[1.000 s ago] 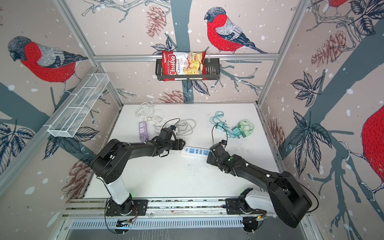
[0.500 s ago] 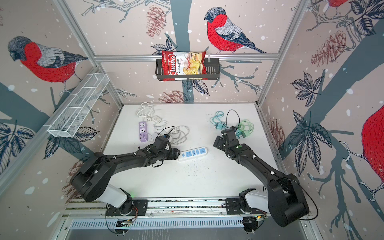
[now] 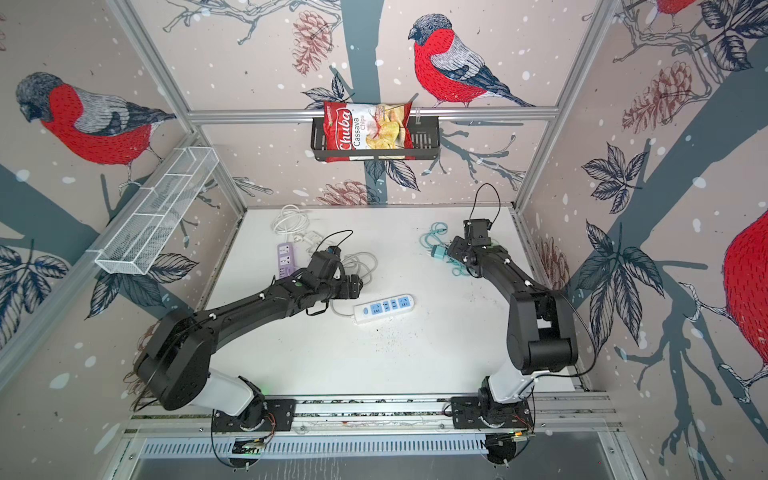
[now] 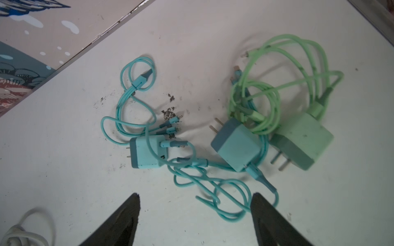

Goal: Insert the plug
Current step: 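Release the strip and reach the right gripper to the teal charger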

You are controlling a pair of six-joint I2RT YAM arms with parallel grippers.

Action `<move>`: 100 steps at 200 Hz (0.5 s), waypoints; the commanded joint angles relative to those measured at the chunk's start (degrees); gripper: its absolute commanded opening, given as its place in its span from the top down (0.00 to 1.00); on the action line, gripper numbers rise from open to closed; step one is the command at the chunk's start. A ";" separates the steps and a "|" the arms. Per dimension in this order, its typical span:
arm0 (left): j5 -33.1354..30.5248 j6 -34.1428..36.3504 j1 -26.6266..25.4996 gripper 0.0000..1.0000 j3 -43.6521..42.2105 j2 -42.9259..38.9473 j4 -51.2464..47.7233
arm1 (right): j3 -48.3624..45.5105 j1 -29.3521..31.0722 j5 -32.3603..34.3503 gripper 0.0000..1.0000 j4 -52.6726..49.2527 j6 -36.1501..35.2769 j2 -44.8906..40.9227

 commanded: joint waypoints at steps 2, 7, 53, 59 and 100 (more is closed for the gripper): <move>-2.45 1.53 -0.02 0.09 0.44 -1.17 -3.12 | 3.13 1.71 -0.86 0.19 -1.29 -2.92 2.53; -2.67 1.53 -0.02 0.09 0.40 -1.64 -3.38 | 3.51 2.25 -0.98 0.20 -1.42 -3.01 2.91; -4.05 1.41 -0.02 0.08 -1.18 -6.79 -6.63 | 6.10 7.29 -1.36 0.28 -0.83 -2.67 6.57; -4.35 1.06 -0.02 0.09 -1.28 -7.48 -7.19 | 6.39 7.58 -1.45 0.28 -0.57 -2.51 7.13; -4.34 -0.17 -0.03 0.09 -2.58 -10.98 -8.19 | 11.14 8.04 -0.63 0.28 -2.00 -1.00 13.43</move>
